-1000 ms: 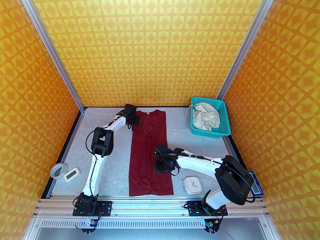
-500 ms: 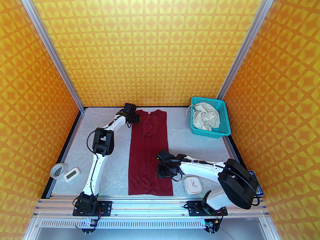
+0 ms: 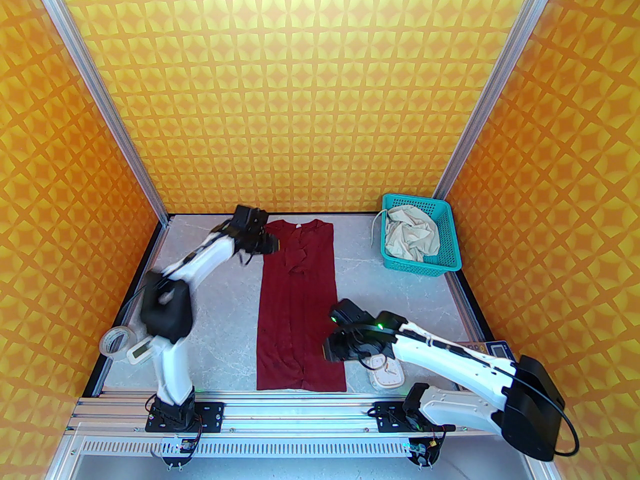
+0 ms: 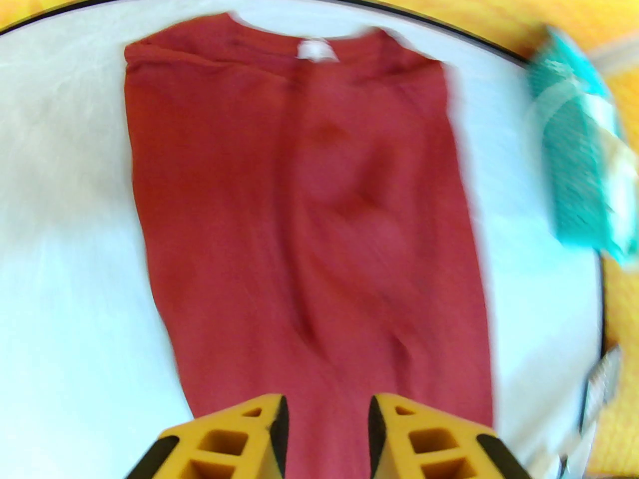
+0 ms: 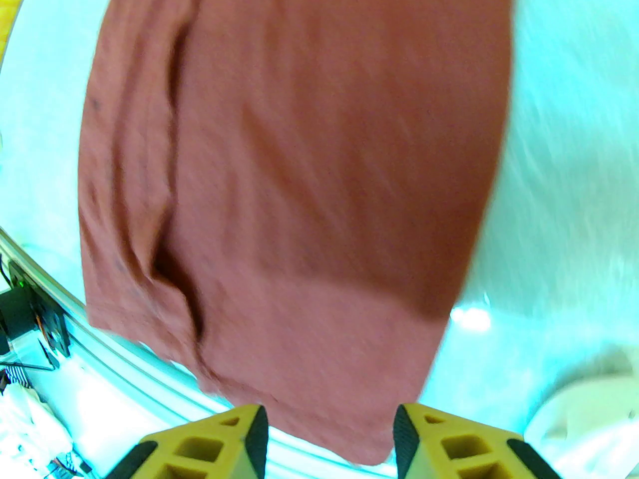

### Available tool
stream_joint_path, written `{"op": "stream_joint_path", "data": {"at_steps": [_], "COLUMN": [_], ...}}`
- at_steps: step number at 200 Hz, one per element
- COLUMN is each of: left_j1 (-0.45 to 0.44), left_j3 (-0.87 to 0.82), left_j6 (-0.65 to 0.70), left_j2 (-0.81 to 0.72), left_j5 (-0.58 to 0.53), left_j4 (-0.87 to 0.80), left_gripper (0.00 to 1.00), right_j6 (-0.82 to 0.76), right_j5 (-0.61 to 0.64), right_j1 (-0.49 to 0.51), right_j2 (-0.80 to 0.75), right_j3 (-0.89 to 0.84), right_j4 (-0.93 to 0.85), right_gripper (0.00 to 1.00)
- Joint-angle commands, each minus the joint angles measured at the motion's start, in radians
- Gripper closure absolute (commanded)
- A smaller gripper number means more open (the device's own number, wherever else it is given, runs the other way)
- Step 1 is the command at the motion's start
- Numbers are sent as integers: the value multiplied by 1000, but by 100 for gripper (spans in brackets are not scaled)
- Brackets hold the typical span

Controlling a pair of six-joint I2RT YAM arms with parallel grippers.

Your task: Fold and stack the mixed laundry pile

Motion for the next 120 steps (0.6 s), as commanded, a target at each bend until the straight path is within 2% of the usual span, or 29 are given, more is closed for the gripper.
{"op": "stream_joint_path", "data": {"at_steps": [1,20,52,73,79,91,120], "left_j1": [-33,-85,-210,-278,-285,-357,-429], "left_j3": [-276,-476,-684,-794,-824,-865,-917], "left_j6": [-115,-192,-339,-430,-458,-507,-573], "left_j2": [-171,-345,-566,-677,-695,-725,-750], "left_j5": [-53,-71,-77,-17,5,13,11], "left_j4": [-10,-89,-238,-237,-223,-208,-205], "left_gripper": [64,55,51,48,47,45,47], "right_j6": [58,88,119,113,116,120,130], "right_j5": [-74,-122,-159,-178,-186,-201,-215], "right_j1": [-32,-63,-73,-73,-74,-73,-73], "right_j2": [-66,-118,-111,-70,-59,-40,-9], "right_j3": [-77,-140,-180,-187,-192,-202,-219], "right_j4": [-54,-27,29,68,83,109,149], "right_gripper": [50,49,49,49,49,49,49]}}
